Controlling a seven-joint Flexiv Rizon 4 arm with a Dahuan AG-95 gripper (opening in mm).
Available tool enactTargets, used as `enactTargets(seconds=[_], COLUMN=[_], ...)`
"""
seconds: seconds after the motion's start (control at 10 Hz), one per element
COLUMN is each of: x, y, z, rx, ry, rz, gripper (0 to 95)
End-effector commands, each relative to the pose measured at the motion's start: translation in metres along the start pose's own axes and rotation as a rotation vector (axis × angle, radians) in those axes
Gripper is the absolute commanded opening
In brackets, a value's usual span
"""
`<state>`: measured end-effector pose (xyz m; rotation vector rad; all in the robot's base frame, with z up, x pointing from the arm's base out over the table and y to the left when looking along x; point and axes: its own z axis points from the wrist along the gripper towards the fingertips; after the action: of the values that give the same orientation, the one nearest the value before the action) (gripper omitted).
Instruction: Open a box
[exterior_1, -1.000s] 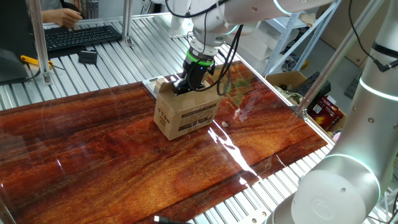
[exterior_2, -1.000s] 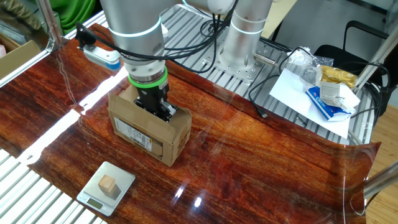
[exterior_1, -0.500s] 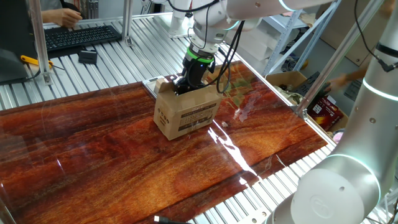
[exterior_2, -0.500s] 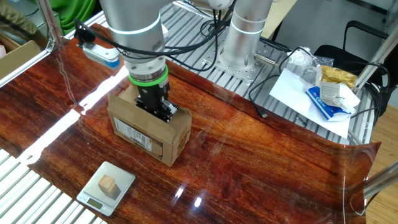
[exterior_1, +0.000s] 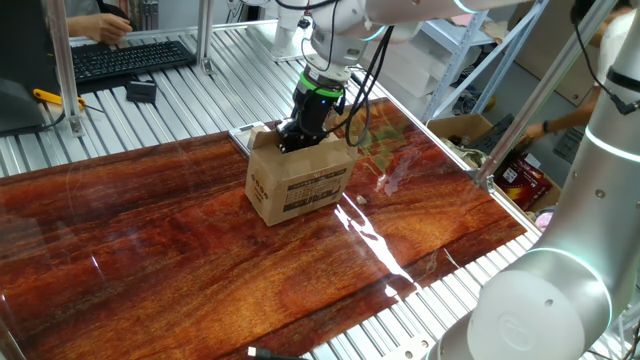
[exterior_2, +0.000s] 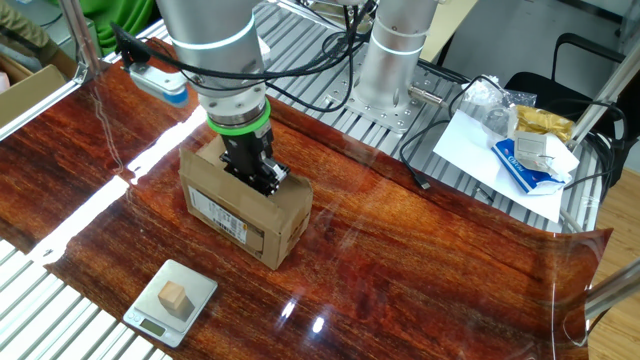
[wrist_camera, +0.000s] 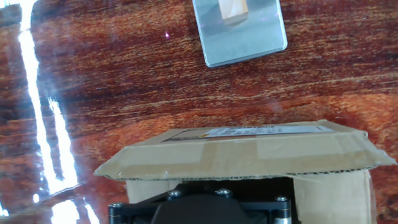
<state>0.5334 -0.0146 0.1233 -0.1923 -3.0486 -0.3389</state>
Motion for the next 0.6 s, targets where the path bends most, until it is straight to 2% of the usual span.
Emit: enactTargets(seconds=[0.1,0.2,0.6], x=[0.0006,0.0008,0.0017], y=[0.0012,0.0016,0.0031], z=[-0.0025,-0.0031,-0.0060], rx=[-0.031,-0.051,-0.072], ry=[0.011,0.015,0.033], rz=[0.025,0.038,0.061], gripper=[0.0,0.0,0.0])
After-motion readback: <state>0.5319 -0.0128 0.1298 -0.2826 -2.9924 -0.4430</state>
